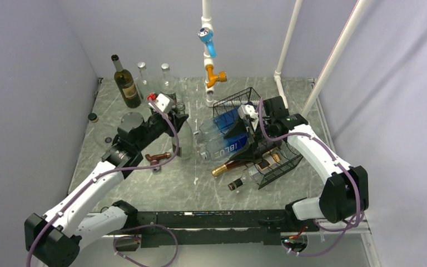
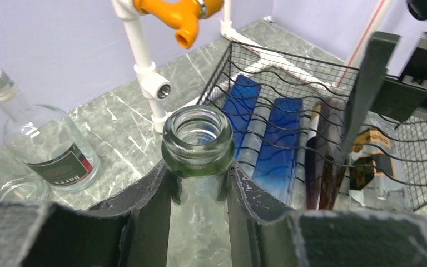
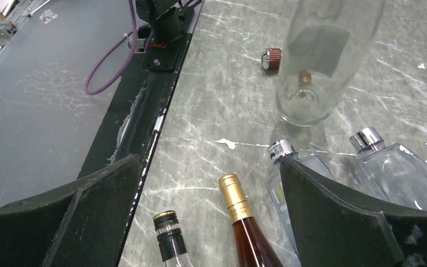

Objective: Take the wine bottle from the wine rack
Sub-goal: Place the wine bottle at the center of the board.

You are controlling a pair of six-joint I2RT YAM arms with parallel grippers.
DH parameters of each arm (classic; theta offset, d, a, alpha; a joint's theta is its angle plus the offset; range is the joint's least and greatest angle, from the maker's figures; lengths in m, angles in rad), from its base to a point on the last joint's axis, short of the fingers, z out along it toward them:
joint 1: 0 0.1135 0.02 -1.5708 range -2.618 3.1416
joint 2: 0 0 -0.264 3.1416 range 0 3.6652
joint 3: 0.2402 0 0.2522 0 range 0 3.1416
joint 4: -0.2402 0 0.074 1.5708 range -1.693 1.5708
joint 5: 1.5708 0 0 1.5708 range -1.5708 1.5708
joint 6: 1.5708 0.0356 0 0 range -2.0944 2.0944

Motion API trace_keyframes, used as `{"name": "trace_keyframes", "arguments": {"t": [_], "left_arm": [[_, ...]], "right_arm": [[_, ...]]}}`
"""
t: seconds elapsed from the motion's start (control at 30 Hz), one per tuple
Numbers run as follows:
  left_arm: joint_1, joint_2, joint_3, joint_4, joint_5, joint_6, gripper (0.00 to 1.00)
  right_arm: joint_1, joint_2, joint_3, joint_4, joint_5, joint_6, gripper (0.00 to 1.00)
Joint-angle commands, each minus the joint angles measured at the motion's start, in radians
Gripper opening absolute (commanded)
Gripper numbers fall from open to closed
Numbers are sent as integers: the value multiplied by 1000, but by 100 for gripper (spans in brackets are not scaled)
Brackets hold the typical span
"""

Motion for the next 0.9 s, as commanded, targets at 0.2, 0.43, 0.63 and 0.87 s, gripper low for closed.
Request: {"name": "trace_keyframes", "arguments": {"t": [0.2, 0.43, 0.63, 0.87], "left_arm": [[91, 103, 159, 356, 18, -28, 0], [135, 230, 237, 428, 30, -35, 0], [155, 345, 319, 483, 21, -29, 0], [171, 482, 423, 501, 24, -28, 0]], "right_arm": [[-9, 13, 53, -52, -32, -84, 99], [-9, 28, 66, -88, -28, -115, 99], [-9, 38, 80, -126, -28, -148, 99], [-9, 38, 84, -140, -23, -161, 99]]}}
